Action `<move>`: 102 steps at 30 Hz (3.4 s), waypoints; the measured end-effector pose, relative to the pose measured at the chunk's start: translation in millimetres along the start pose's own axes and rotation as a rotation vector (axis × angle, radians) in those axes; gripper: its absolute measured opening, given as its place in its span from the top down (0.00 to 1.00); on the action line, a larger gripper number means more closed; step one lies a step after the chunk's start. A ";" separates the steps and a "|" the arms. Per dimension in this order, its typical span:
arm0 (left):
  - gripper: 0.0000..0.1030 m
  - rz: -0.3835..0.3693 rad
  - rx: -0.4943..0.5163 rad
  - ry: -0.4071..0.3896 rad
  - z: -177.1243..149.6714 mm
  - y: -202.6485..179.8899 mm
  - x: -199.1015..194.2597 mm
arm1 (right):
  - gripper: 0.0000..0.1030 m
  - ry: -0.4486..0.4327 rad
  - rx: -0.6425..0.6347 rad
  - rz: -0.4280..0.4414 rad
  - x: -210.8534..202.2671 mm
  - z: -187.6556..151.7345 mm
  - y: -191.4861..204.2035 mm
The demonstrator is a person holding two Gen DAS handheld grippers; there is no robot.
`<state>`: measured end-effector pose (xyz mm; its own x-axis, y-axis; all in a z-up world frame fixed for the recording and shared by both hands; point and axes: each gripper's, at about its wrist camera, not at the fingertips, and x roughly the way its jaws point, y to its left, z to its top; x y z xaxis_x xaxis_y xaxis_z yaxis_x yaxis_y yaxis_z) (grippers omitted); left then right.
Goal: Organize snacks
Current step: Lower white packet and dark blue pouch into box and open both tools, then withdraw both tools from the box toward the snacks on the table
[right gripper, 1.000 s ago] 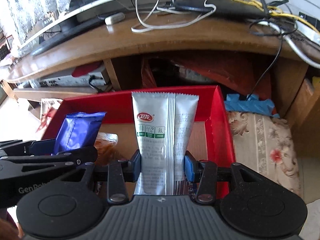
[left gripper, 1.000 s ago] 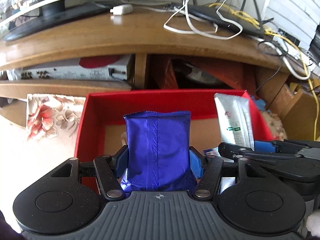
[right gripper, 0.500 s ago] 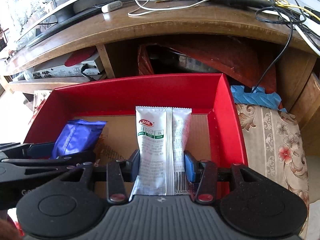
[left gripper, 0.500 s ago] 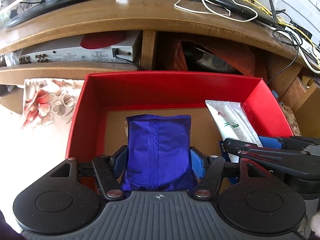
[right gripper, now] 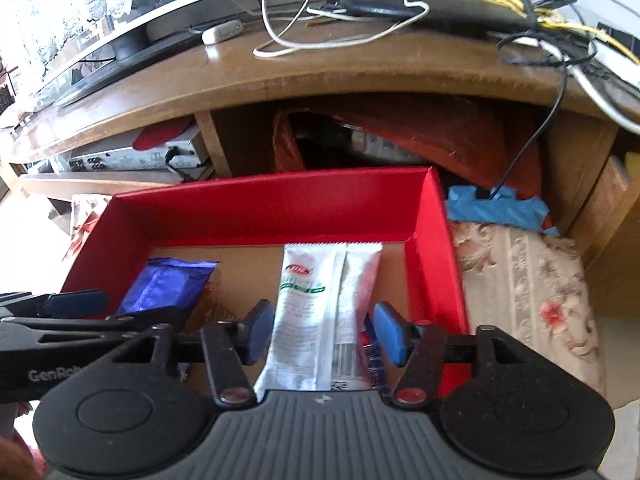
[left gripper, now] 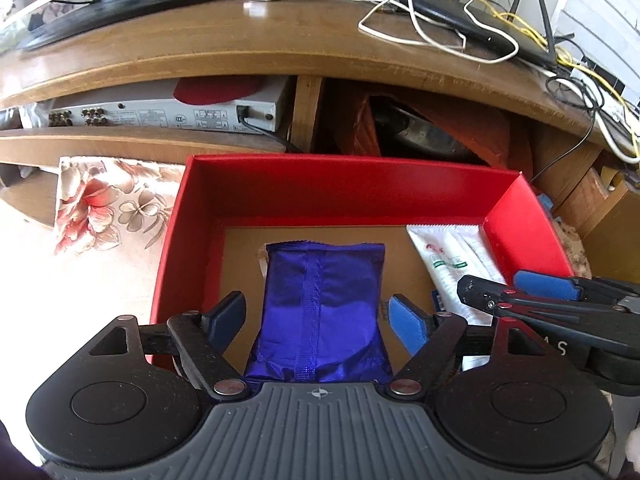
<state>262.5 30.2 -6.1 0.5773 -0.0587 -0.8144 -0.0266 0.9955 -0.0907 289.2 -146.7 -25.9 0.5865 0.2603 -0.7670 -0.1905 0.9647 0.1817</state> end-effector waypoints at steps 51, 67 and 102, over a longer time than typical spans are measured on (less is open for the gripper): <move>0.14 0.011 -0.078 0.021 -84.2 82.9 -102.7 | 0.40 0.162 -0.144 0.080 -56.0 -92.6 65.2; 0.12 0.041 -0.081 0.128 -108.4 120.9 -95.1 | 0.36 0.238 -0.167 0.082 -28.8 -100.7 68.6; 0.01 0.004 0.418 0.295 -140.4 104.5 -75.8 | 0.31 0.272 -0.190 0.094 -29.1 -101.2 77.9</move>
<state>101.4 128.3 -34.3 0.3216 -0.0130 -0.9468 0.3353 0.9367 0.1011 177.7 -83.1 -51.7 0.3328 0.3032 -0.8929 -0.3917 0.9058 0.1616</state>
